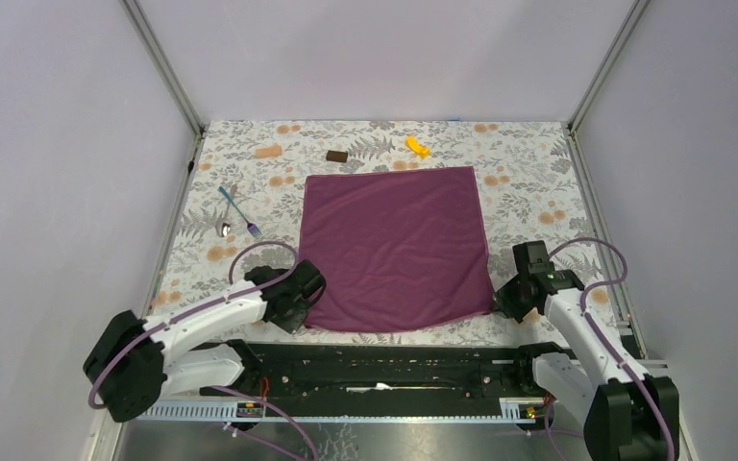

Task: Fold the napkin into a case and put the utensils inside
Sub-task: Flatten the napkin at the center of the board.

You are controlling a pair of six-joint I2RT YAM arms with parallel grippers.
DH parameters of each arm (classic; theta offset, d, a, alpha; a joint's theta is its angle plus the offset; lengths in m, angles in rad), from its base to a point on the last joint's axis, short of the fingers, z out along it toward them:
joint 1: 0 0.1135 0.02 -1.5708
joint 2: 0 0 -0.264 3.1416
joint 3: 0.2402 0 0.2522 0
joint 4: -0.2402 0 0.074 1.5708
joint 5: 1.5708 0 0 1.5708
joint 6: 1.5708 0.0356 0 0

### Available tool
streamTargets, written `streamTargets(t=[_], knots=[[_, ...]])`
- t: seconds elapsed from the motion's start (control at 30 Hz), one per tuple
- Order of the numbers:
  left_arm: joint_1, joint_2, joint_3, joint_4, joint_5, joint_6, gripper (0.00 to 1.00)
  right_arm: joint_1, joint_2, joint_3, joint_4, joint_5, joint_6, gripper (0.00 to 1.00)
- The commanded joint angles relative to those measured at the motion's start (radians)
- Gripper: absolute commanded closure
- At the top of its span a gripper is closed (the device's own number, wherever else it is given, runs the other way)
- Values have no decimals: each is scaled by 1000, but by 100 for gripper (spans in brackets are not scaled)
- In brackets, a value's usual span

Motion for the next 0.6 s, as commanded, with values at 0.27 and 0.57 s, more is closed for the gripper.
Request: streamTargets(t=[0.27,0.57], knots=[[9,-478,277,182,-168,501,100,-2,-336,300,131,-267,-332,100],[8,-569,655,370,-1,844,100,-1,-545,671,179,-498,-373,100]])
